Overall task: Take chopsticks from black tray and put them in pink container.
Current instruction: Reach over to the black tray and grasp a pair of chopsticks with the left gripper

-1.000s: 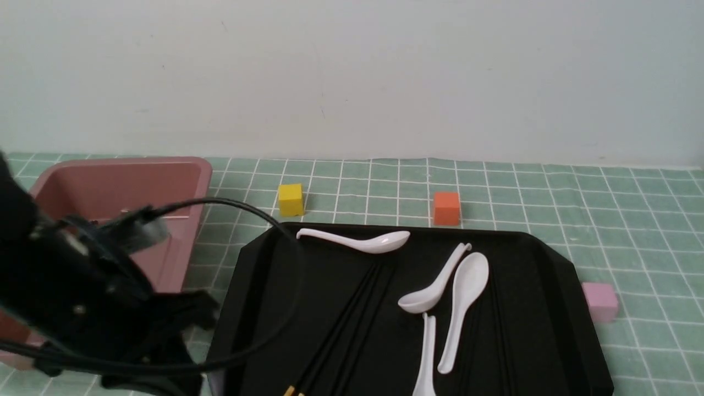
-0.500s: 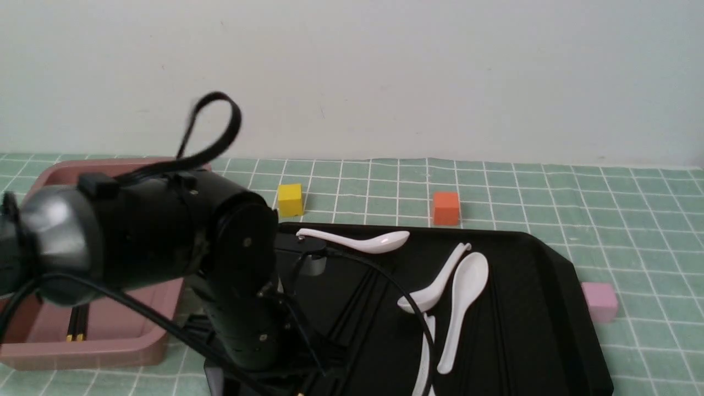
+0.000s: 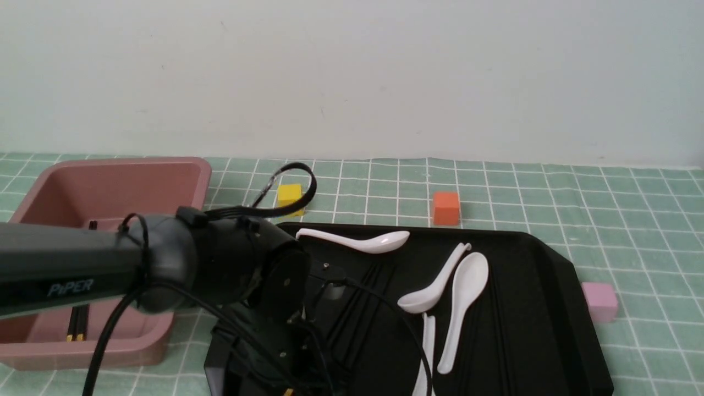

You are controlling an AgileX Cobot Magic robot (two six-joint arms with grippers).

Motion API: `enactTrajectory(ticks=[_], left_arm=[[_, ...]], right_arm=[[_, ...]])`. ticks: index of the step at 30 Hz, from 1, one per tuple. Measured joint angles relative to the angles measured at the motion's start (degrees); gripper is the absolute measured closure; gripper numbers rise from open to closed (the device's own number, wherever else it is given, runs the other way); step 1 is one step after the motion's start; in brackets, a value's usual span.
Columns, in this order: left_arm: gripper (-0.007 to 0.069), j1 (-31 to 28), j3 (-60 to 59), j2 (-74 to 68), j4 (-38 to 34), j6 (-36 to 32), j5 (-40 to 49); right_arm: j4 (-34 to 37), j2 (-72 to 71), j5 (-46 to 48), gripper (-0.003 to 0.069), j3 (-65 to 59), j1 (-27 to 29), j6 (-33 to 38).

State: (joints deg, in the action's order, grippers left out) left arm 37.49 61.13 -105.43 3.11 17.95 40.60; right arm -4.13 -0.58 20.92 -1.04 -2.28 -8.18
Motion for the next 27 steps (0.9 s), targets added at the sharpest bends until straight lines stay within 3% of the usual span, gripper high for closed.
enactTrajectory(ticks=[20,27], left_arm=[[0.0319,0.0,1.29,-3.05,-0.75,0.0,-0.47],[0.0474,0.0,1.59,-3.11,-2.04,0.01,-0.22]], right_arm=[[0.0,0.0,0.0,0.0419,0.0,0.0,0.0],[0.0,0.0,0.0,0.0419,0.0,0.0,0.0]])
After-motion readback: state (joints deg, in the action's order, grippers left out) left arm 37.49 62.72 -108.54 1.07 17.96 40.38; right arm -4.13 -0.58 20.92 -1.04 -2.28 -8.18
